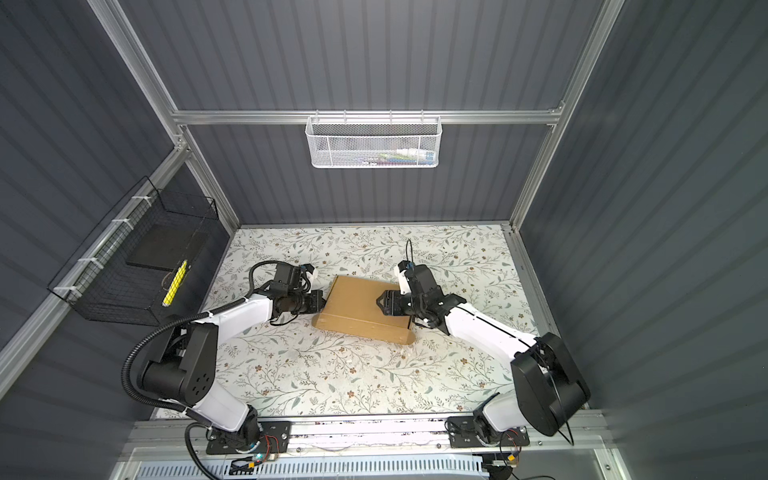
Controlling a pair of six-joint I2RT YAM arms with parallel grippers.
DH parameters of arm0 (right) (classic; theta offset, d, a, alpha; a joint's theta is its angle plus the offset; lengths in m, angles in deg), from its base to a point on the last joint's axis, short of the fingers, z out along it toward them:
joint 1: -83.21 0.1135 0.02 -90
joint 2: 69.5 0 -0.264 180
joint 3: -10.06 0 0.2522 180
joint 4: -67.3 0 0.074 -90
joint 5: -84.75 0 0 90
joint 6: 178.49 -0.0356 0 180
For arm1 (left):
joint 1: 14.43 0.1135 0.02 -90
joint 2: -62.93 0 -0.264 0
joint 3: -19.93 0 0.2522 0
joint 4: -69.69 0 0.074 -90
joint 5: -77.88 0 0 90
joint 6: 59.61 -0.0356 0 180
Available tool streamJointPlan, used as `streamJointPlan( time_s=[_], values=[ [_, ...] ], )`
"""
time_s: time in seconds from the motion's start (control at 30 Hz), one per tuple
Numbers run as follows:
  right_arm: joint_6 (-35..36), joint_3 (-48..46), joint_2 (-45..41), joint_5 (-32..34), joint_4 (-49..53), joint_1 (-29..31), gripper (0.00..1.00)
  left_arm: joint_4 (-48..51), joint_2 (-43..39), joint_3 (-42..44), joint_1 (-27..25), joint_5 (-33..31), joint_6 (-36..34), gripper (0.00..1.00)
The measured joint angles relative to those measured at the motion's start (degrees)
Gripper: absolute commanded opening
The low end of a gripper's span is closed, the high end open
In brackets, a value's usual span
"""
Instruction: Fold the paper box
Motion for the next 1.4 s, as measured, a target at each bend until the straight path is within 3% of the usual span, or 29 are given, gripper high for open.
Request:
streamJointPlan(
  time_s=[0.47,0.83,1.4],
  values=[
    [-4.9,-10.2,-7.8,-2.3,0.9,-10.2,0.95,-3.8,-0.7,2.5,1.1,3.5,1.2,0.00],
    [-8.4,-16.2,-8.1,-8.4,-2.8,-13.3,0.98,-5.4,-1.6,4.2,1.8,5.6,1.4,0.00],
    [-14.0,-21.9,1.1,-14.1,-17.4,-14.4,0.97,-6.4,-2.7,5.8,2.5,6.2,1.5,0.00]
  ],
)
